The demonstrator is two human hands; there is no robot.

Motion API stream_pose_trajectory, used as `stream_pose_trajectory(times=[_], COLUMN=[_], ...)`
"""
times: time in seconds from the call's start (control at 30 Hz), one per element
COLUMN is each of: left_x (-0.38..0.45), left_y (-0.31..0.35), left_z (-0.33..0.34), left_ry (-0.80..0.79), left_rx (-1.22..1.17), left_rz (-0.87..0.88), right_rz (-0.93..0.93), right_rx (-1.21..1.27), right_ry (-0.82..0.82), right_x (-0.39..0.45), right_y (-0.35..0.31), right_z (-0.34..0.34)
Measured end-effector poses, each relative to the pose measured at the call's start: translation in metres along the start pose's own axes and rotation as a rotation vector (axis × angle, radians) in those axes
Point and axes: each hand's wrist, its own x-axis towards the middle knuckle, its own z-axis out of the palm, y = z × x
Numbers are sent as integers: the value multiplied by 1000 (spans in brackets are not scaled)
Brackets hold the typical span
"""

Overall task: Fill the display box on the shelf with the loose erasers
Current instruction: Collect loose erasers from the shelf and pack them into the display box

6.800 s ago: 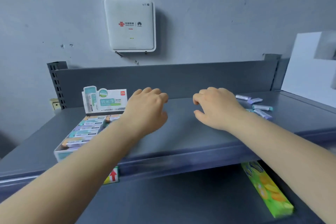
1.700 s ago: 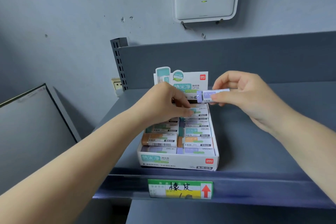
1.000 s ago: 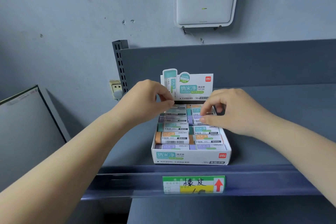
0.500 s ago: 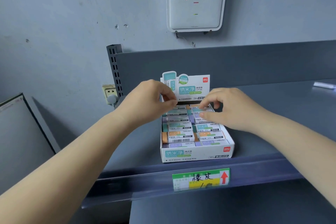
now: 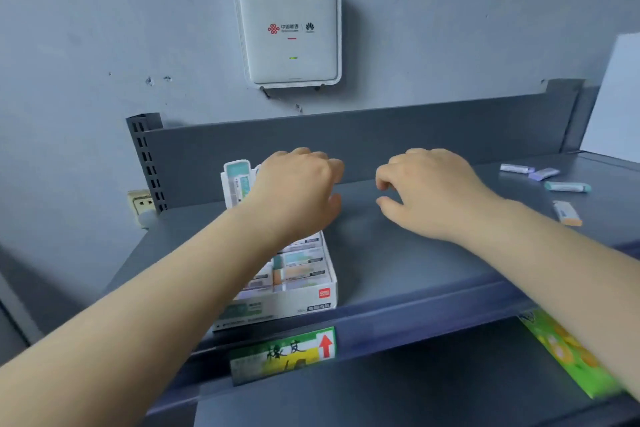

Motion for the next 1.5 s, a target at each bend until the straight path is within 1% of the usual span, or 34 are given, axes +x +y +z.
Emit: stream_pose_trajectory(times=[0.17, 0.33, 0.5, 0.63, 0.73, 0.87, 0.97, 1.1, 1.27, 1.37, 1.5], left_x=[40, 80, 113, 133, 146, 159, 168, 182, 206, 217, 224], left_y=[67, 139, 203, 238, 253, 266, 273, 275, 271, 270, 275], left_z=[7, 20, 30, 39, 46, 56, 63, 69, 72, 74, 79], left_ry=[-7, -37, -55, -100, -156, -249, -307, -368, -383, -403, -465], left_rx=[12, -12, -70, -125, -174, -249, -271, -288, -273, -255, -234], left_rz=[41, 81, 90, 79, 42, -35, -58, -64, -45, -19, 13], right_rz=[0, 33, 75, 102, 142, 189, 228, 252, 252, 222, 169], right_rx=[-101, -126, -97, -62, -14, 53, 117, 207, 299, 351, 344], right_ry=[-58, -80, -94, -108, -106, -147, -163, -184, -219, -251, -300], right_x=[-37, -81, -120, -141, -151, -156, -153, -142, -115, -98, -83], right_y=[66, 135, 199, 241, 266, 291, 306, 322, 343, 354, 362], right_z=[-7, -12, -13, -14, -9, 4, 14, 29, 50, 60, 71])
